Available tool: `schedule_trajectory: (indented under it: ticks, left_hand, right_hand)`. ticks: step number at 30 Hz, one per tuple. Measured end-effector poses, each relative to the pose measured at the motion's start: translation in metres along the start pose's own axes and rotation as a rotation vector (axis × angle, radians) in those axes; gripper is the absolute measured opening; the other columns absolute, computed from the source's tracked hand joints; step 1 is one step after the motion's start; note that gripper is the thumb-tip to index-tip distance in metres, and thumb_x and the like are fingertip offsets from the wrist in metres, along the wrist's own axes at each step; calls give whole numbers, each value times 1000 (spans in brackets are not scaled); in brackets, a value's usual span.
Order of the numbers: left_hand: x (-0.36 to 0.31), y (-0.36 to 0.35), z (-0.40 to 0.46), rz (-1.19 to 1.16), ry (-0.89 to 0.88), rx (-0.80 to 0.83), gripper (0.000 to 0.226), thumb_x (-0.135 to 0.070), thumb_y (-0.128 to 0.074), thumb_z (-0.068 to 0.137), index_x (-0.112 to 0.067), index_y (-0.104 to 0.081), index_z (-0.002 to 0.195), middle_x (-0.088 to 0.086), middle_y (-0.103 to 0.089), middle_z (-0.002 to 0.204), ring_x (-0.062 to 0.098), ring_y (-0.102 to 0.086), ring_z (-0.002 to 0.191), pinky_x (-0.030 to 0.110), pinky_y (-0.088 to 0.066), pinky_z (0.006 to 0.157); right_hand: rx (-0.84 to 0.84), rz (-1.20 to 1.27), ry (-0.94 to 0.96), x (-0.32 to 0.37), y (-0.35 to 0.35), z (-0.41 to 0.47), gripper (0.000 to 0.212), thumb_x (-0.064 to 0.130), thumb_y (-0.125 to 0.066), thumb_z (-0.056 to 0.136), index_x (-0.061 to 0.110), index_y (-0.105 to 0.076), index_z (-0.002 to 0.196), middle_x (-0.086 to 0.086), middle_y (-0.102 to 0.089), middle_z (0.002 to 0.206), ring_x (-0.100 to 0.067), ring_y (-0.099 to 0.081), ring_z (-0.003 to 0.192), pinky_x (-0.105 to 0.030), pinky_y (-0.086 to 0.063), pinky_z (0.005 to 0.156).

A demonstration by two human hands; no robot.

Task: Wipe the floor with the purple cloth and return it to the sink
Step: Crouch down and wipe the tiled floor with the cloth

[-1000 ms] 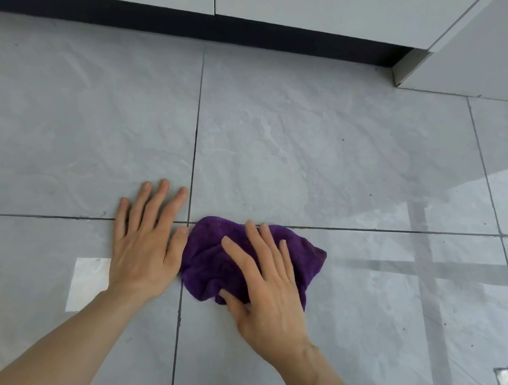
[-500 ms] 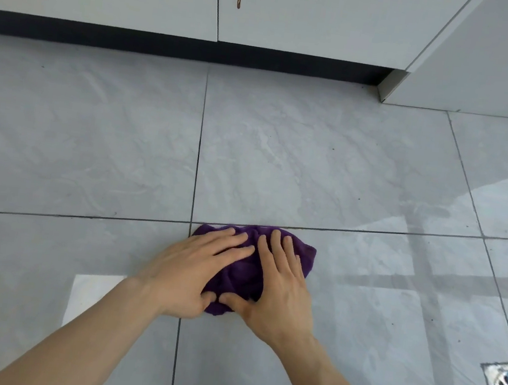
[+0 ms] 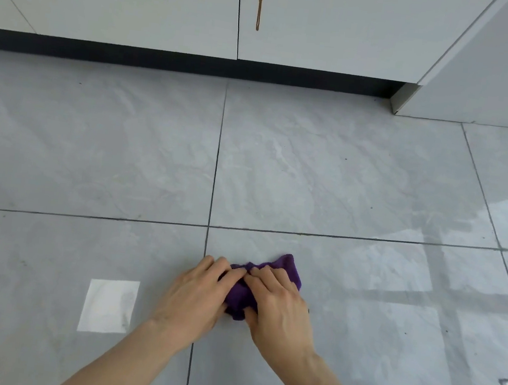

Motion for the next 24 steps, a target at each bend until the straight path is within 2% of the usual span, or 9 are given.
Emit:
schedule_trajectory:
  ticks: [3,7,9,11,13,14,16,19,24]
  left_hand:
    - [-5,-8,-7,-7,56,9,68,-18,-91,42,-28,-69,105,-9,-59,85,12,-62,71,21,-46,47]
    - [-14,-9,-11,18,88,88,60,-13,-89,32,-28,-66,84,-8,-57,81,12,-60,61,23,-41,40]
    - [-19,-12,-15,16,81,122,56,-13,-89,32,-26,-63,80,-7,-56,84,12,-59,57,22,-38,38]
    - [-23,-15,-18,0,63,148,56,-16,-90,32,-25,-62,80,-5,-56,86,11,-58,57,22,-40,37]
    - [-28,-13,-18,-25,53,211,51,-19,-89,49,-22,-63,93,-2,-57,93,15,-63,68,26,-50,48]
    - [-29,-10,-17,-41,52,219,45,-19,-83,66,-20,-61,105,-1,-57,102,18,-66,81,31,-54,60]
    - [-31,-3,-14,-43,2,247,34,-21,-66,88,-19,-53,119,1,-58,115,25,-64,101,35,-49,77]
    - [-32,11,-7,-146,-14,273,27,-26,-61,91,-18,-52,115,1,-65,115,28,-64,101,31,-39,73]
    - [-20,49,16,-187,12,204,25,-27,-65,87,-22,-53,108,-1,-68,107,26,-65,96,34,-45,73]
  right_hand:
    - [14,-34,15,5,-7,-6,43,5,-74,63,20,-68,102,6,-64,91,-21,-57,81,-30,-53,67]
    - [101,-42,1,7,-15,-19,46,1,-75,52,20,-64,93,4,-59,81,-19,-54,67,-28,-48,54]
    - [143,-12,-8,4,-16,-25,48,3,-75,49,20,-62,91,4,-59,79,-18,-54,62,-28,-46,48]
    - [183,6,-1,1,-13,-27,46,6,-75,45,19,-59,86,4,-57,73,-19,-52,55,-26,-37,45]
    - [229,60,8,-2,-6,-24,40,8,-74,49,16,-56,84,-1,-59,71,-22,-48,52,-28,-32,49]
    - [263,98,-6,-4,-2,-21,35,10,-72,56,14,-57,88,-4,-62,76,-25,-51,57,-32,-35,53]
    - [404,167,-53,-9,9,-17,31,16,-69,71,14,-60,100,-5,-68,91,-28,-60,74,-37,-46,66]
    - [457,267,-130,-18,27,-10,36,26,-77,73,21,-60,104,-3,-72,93,-25,-64,80,-36,-53,69]
    - [333,242,-133,-28,65,14,40,19,-76,72,29,-58,106,4,-71,89,-23,-64,78,-40,-56,71]
Point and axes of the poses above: each hand's wrist, its own z-axis towards the middle knuckle, its own y-axis out of the back of the hand, x = y × z, the point moved 3 cm from there along z, towards the middle knuckle
